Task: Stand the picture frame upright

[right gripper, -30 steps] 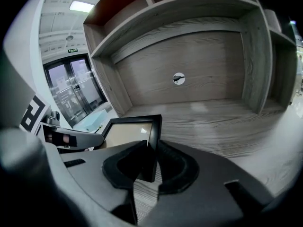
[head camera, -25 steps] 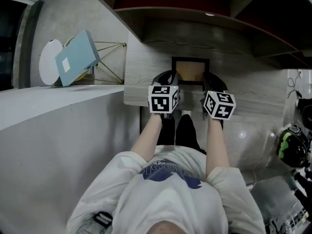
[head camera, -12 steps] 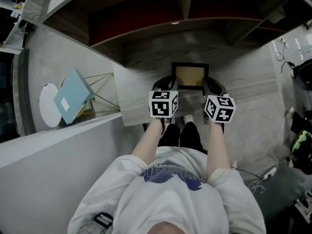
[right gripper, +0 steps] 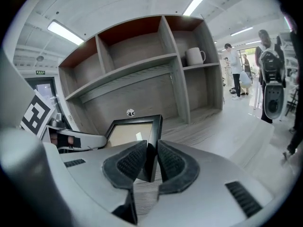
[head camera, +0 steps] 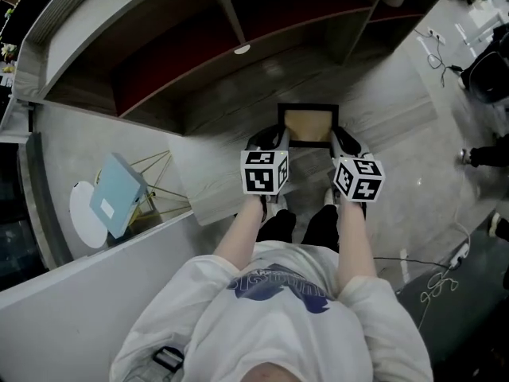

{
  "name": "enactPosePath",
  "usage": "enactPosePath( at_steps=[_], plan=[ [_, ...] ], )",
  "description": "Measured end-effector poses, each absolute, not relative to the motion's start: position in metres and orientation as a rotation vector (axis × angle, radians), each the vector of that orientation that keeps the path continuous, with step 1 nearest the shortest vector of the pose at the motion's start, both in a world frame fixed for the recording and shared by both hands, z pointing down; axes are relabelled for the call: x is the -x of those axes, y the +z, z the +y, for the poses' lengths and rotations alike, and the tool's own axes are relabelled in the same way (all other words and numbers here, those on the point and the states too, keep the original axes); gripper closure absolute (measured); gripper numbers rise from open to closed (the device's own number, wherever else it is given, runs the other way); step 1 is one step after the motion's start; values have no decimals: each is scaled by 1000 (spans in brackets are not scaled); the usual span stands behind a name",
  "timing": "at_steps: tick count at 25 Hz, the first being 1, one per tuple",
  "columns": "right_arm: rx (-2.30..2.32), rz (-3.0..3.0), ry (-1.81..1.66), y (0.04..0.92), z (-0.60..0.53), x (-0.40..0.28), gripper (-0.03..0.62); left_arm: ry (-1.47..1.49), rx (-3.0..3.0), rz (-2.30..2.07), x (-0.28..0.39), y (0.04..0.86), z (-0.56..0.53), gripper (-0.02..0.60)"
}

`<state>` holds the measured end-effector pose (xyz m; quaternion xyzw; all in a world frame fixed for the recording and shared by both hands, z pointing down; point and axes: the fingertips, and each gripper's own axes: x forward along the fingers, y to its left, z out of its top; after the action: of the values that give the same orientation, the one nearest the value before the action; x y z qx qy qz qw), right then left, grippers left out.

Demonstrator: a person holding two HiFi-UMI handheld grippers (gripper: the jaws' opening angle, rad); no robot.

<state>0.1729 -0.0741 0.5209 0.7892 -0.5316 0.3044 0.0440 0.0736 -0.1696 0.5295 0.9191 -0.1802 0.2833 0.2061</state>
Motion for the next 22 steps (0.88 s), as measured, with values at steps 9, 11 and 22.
enactPosePath(
  at_steps=[9,11,22],
  plan=[
    [-2436,-1657,934,516,-23,-223,528,803,-2595,-504,-125,520,-120,502],
    [-2421,-1678,929,513,-15,-234,528,800,-2593,-523,-134,517,-110,502],
    [-2290,-1822,881,504,7,-291,528,745,-2549,-674,-181,511,-76,502]
  ],
)
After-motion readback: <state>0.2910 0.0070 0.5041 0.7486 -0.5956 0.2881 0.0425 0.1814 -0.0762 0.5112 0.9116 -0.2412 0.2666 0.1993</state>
